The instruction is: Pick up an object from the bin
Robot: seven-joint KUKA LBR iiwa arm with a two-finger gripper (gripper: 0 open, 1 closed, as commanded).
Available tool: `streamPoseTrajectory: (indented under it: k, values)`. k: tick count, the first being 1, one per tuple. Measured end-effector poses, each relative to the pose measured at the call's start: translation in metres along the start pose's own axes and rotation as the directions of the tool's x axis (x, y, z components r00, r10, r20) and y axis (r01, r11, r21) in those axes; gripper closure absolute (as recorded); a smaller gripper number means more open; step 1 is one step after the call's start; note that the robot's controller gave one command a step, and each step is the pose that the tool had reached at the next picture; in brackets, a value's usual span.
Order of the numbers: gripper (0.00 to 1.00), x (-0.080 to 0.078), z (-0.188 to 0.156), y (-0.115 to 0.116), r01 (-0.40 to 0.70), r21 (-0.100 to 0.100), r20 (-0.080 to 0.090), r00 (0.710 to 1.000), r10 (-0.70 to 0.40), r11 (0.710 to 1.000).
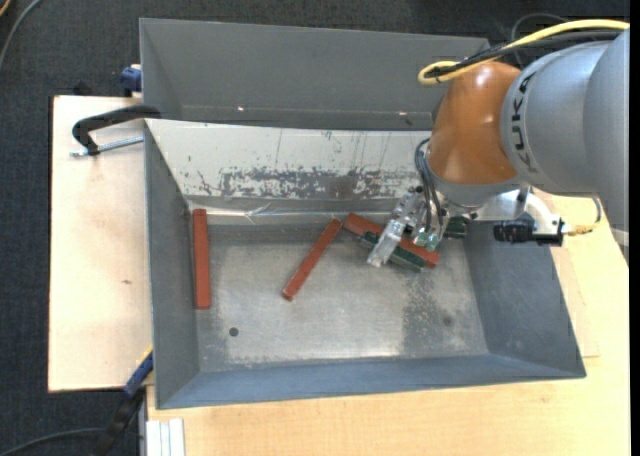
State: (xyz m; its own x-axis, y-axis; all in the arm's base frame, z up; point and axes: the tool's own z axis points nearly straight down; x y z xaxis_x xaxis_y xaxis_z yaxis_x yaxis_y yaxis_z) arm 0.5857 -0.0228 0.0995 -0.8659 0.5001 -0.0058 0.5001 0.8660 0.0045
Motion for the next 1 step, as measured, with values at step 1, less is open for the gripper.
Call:
streamPoseTrajectory:
  k: [1]
  values:
    - [1.0, -0.0009, -0.01, 0.0013, 0.002, 0.0, -0.001, 1.0, -0.002, 1.0]
